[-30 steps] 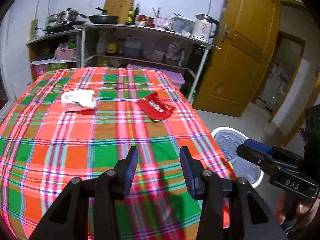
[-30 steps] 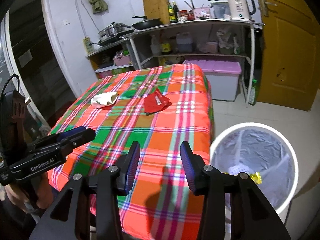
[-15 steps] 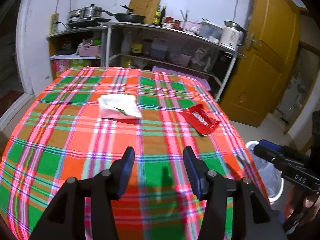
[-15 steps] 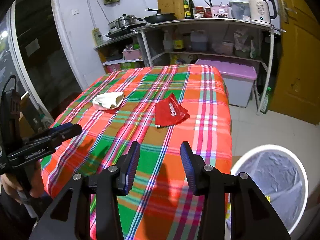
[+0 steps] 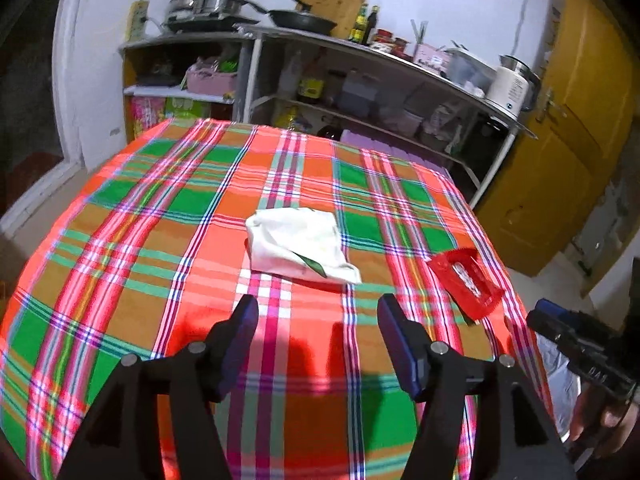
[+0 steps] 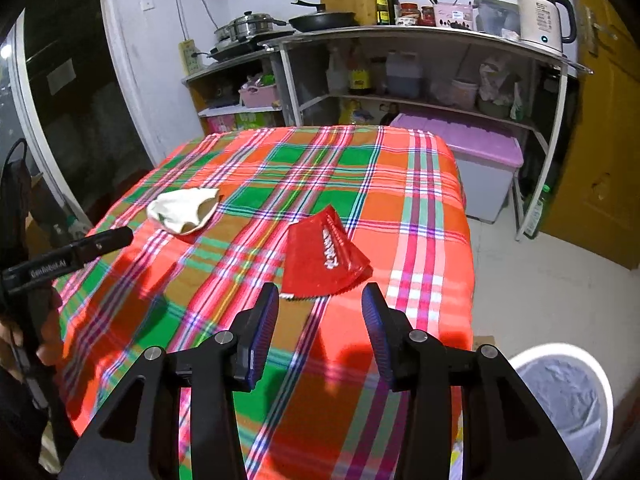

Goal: Collect trash
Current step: 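Move both tools back over the table toward the red wrapper and tissue packet, then grasp the red wrapper with the right tool while the left tool grasps the white tissue packet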

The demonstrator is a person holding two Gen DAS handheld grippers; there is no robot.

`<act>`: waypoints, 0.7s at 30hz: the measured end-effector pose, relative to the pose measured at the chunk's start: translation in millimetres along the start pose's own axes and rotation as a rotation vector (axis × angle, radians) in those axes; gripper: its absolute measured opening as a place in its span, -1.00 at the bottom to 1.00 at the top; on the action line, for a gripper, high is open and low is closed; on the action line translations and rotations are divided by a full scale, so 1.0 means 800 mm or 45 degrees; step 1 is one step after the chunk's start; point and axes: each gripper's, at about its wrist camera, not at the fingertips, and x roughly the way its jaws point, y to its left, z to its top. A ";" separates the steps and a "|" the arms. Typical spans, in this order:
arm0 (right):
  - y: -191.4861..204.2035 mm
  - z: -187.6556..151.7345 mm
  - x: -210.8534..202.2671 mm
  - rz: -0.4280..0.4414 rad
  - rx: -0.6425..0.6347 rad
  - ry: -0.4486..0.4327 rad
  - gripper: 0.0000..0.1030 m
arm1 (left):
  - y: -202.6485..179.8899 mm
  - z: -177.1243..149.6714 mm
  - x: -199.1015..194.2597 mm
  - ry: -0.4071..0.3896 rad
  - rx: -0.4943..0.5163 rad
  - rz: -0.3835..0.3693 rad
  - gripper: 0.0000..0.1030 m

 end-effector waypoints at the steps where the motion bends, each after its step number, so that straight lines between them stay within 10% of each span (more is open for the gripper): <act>1: -0.001 0.002 0.004 -0.003 -0.002 0.002 -0.13 | 0.002 0.002 0.005 0.011 -0.024 -0.004 0.24; 21: -0.027 0.032 0.087 0.021 0.003 0.104 -0.13 | 0.015 0.026 0.076 0.086 -0.296 0.044 0.22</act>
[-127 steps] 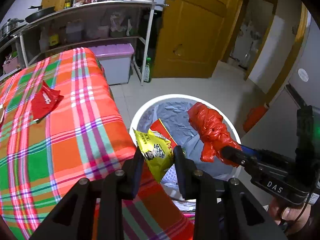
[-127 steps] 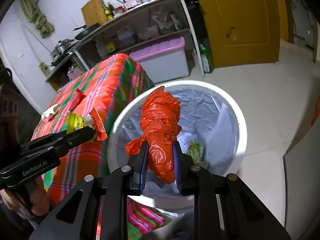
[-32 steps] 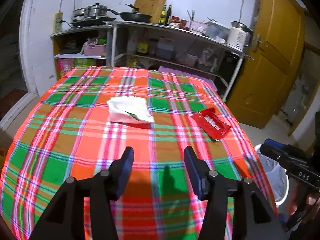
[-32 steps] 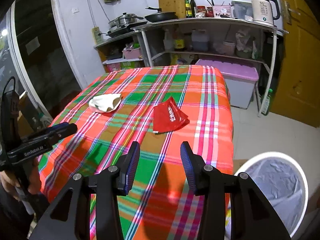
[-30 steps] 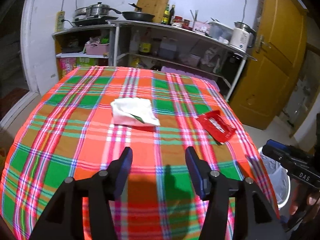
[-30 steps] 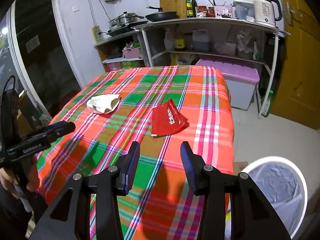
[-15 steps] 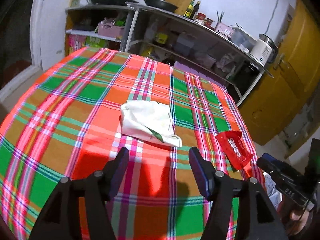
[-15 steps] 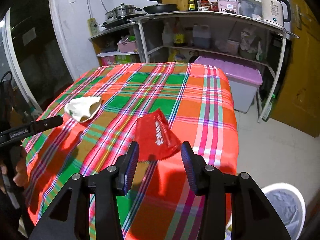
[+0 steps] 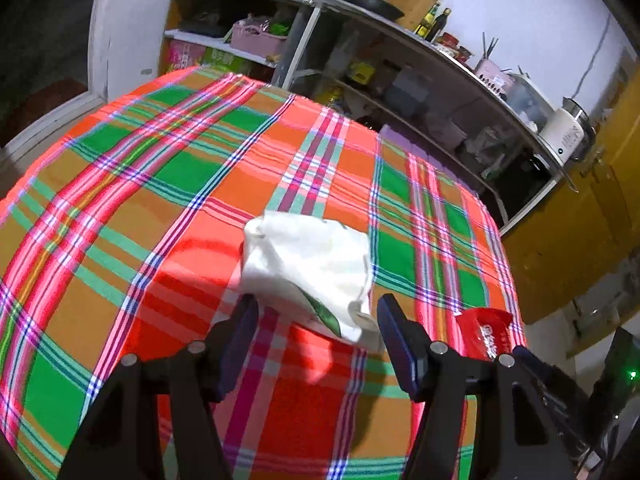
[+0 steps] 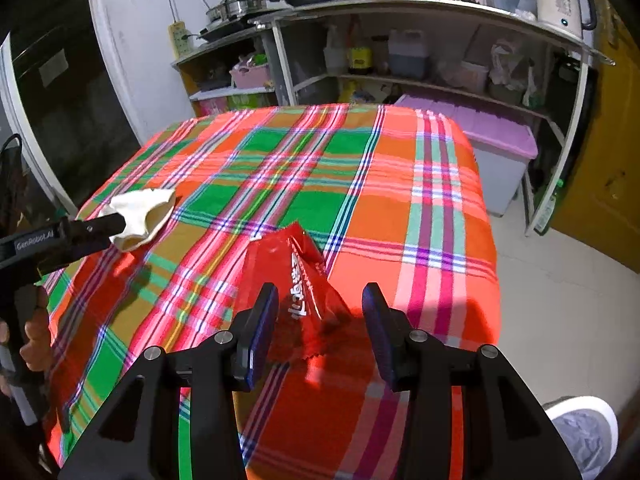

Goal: Collect trash
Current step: 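Grasp the red wrapper with the right tool while the left tool grasps the white tissue packet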

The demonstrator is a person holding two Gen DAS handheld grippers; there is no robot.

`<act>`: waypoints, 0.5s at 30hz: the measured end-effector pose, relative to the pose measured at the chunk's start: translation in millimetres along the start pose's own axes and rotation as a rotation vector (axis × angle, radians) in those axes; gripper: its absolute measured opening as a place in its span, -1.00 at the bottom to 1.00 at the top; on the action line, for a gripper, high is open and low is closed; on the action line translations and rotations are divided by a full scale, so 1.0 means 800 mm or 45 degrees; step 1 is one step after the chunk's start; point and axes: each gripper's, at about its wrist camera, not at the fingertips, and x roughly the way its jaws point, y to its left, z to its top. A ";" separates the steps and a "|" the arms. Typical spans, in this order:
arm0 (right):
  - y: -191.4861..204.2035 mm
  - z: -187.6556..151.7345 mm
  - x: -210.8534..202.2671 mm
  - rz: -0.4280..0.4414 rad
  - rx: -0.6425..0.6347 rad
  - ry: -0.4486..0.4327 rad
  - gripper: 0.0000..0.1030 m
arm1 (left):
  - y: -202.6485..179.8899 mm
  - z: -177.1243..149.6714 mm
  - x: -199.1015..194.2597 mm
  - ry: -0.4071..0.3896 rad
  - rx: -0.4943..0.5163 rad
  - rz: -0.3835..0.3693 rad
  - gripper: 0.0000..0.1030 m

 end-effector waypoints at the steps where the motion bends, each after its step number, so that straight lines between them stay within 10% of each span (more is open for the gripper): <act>1: 0.000 0.000 0.004 0.009 0.004 0.020 -0.13 | 0.000 0.000 0.003 0.002 0.001 0.007 0.12; 5: -0.002 -0.002 0.008 0.037 0.020 0.038 -0.15 | 0.003 -0.002 0.008 0.003 0.012 0.047 -0.29; 7: -0.003 -0.002 0.008 0.041 0.033 0.038 -0.52 | 0.003 -0.002 0.008 0.003 0.027 0.047 -0.53; 15: -0.004 -0.008 -0.005 0.046 0.091 0.014 -0.73 | -0.013 -0.013 -0.011 -0.028 0.130 0.016 -0.70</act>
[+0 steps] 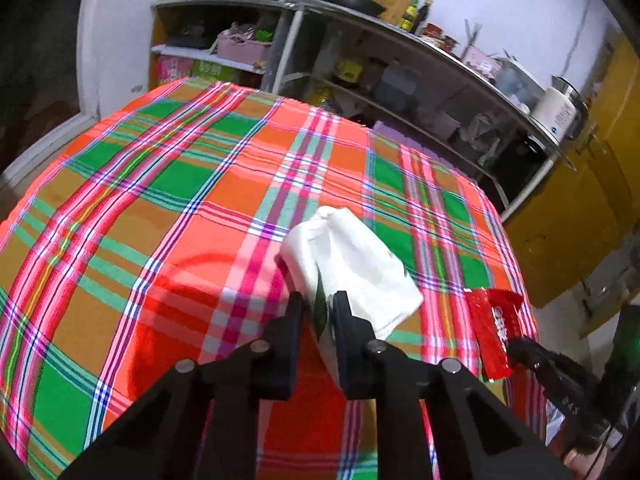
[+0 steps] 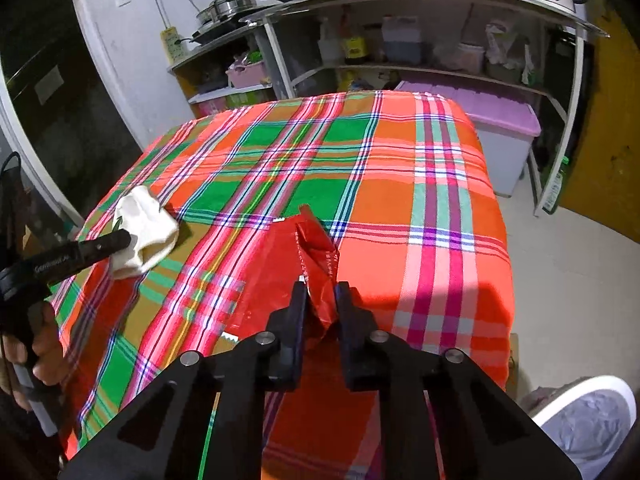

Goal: Collect trash
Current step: 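Grasp the red wrapper with the right tool while the left tool grasps the white tissue packet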

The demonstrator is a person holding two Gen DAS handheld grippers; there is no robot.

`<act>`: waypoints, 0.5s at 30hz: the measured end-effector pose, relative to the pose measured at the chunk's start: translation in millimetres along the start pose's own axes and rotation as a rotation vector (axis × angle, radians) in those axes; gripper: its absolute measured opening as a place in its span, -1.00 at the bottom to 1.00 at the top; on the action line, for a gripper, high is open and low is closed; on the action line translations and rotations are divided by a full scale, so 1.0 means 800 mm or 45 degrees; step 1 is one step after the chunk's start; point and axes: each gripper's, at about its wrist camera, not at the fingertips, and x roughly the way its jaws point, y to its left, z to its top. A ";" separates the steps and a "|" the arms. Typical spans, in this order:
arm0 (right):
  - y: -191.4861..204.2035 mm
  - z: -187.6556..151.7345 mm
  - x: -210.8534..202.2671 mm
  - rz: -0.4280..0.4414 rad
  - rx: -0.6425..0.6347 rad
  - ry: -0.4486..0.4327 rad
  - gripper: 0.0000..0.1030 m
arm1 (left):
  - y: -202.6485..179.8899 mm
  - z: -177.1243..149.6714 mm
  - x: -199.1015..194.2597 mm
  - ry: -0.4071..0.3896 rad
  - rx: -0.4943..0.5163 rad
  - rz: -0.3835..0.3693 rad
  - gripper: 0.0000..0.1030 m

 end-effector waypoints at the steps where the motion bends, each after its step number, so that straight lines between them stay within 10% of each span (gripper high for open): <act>1: 0.001 -0.001 -0.001 0.002 -0.001 -0.001 -0.73 | -0.004 -0.003 -0.004 -0.006 0.021 -0.003 -0.71; 15: 0.020 -0.033 -0.079 0.010 0.032 -0.106 -0.75 | -0.056 -0.042 -0.075 -0.106 0.243 -0.051 -0.74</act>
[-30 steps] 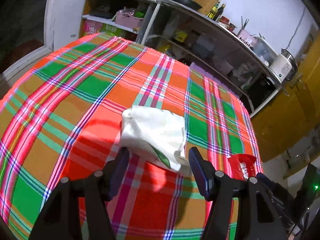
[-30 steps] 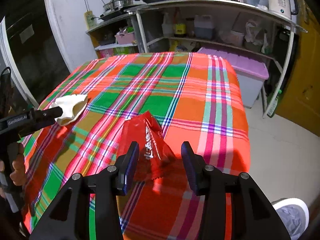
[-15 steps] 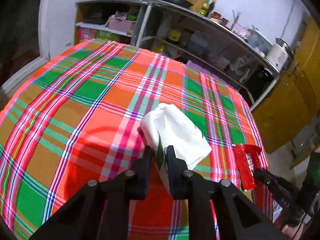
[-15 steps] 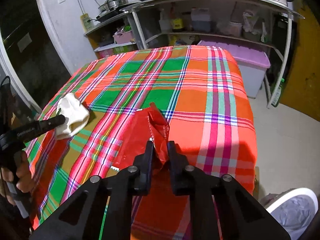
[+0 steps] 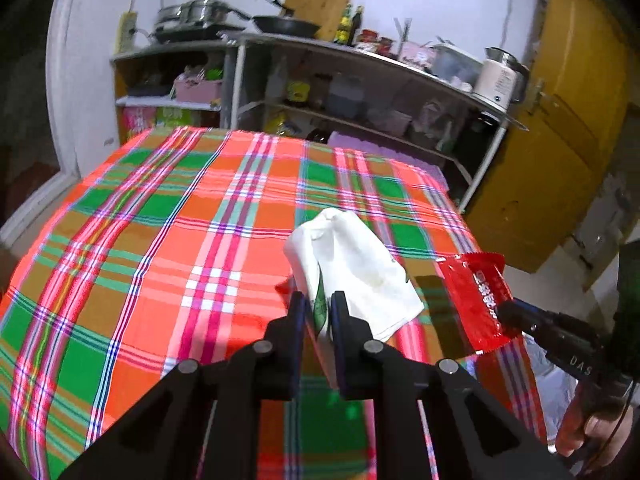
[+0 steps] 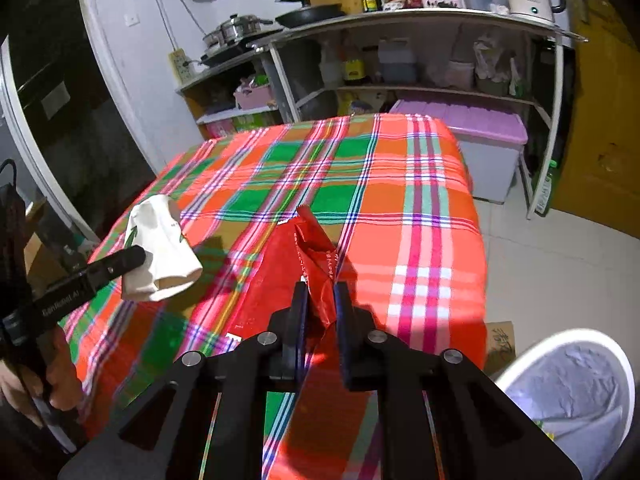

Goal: Collect trash
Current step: 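Grasp the red wrapper with the right tool while the left tool grasps the white tissue packet, then carry the red wrapper and tissue packet over the white bin with both tools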

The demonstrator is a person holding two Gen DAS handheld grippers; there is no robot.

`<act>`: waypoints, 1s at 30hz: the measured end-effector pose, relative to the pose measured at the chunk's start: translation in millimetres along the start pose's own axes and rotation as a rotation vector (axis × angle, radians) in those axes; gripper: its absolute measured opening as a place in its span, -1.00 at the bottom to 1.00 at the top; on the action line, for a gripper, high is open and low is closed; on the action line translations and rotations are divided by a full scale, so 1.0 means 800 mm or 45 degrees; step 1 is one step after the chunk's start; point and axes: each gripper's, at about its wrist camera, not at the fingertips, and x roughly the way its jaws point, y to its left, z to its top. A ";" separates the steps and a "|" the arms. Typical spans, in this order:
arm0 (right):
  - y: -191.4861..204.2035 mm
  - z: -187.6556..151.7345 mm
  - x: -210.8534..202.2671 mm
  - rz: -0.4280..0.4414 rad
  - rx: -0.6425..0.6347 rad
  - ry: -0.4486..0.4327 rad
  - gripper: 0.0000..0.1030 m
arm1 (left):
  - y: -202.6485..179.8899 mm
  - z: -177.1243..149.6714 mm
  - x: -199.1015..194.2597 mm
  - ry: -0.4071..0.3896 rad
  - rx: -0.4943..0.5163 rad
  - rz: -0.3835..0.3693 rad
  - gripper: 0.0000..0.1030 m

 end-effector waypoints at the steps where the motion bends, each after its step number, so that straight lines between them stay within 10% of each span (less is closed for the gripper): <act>1: 0.000 -0.003 -0.007 -0.001 0.006 -0.008 -0.75 | -0.006 -0.002 -0.006 -0.006 0.012 -0.006 -0.74; 30: -0.027 -0.084 -0.150 -0.105 0.134 -0.123 -0.75 | -0.118 -0.055 -0.085 -0.047 0.204 -0.192 -0.74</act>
